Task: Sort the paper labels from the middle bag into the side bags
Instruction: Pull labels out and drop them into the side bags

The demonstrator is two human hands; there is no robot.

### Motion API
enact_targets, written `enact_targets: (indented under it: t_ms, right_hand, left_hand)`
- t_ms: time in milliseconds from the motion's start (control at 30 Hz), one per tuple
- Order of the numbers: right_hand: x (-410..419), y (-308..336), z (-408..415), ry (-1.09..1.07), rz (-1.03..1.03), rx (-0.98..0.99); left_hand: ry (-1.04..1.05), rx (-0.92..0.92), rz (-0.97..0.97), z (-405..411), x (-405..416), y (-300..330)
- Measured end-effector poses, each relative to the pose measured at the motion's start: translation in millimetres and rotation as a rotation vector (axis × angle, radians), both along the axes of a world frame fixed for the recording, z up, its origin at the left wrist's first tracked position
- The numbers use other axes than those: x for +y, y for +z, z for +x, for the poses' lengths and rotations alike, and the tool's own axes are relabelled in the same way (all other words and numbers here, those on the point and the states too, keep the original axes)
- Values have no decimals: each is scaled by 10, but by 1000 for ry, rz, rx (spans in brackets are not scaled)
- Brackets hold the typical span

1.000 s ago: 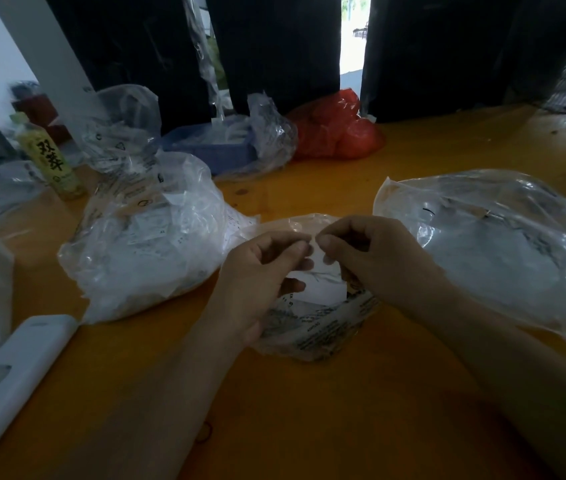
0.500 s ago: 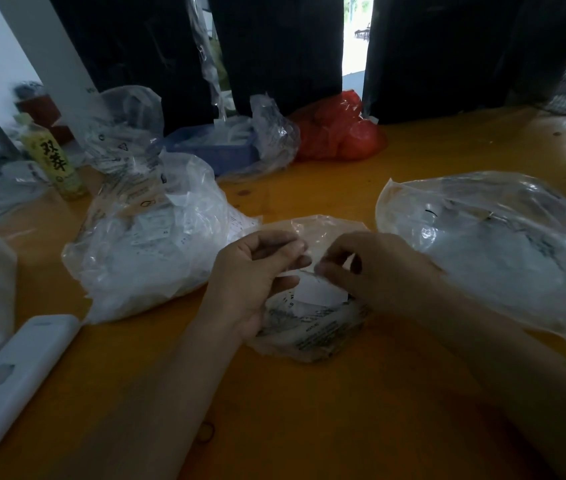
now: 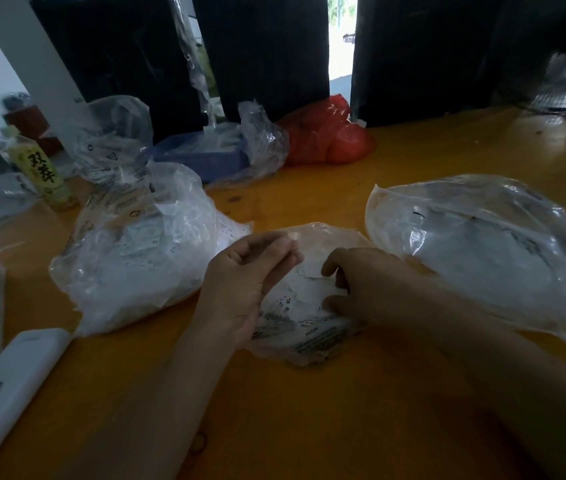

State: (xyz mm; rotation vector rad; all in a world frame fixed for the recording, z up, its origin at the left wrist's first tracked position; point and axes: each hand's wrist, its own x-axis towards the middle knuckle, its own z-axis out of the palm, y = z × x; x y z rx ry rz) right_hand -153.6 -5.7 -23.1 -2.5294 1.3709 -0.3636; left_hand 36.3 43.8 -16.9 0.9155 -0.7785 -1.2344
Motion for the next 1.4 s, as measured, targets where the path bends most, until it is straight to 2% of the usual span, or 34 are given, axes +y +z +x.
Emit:
enact_targets:
  t_ms: [167,233,300,367,433,533,700,867,1233,1400]
  right_hand:
    - [-16,14,-2,-19,89,-82]
    - [-25,78,-50,-16,135,-239]
    - [-29,137,-88,-35,170,-505]
    - [-10,180,-110,-82,75,-700]
    - [26,215,-118,-100,-12,-804]
    - [93,265,-106,-83,-33,-878]
    - [41,197,-68,-252,-87,-881]
    - [-4,211,-89,-291,92,-1024]
    - [37,211,-31,-167,105,-1059]
    - [49,171,-25,-137,-58,-804]
  left_hand:
    - [6,-15,13,4,-2,-17]
    - [-2,-10,27,16,-5,-13]
    - [3,15,33,29,-15,-11]
    - [18,62,34,40,-28,-4]
    - [21,108,28,48,-38,2]
    - [16,125,31,47,-41,2]
    - [-5,124,40,36,-34,-4]
    - [-8,105,47,37,-36,-3]
    - [-37,87,38,31,-30,-6]
    - [-25,94,33,28,-31,-14]
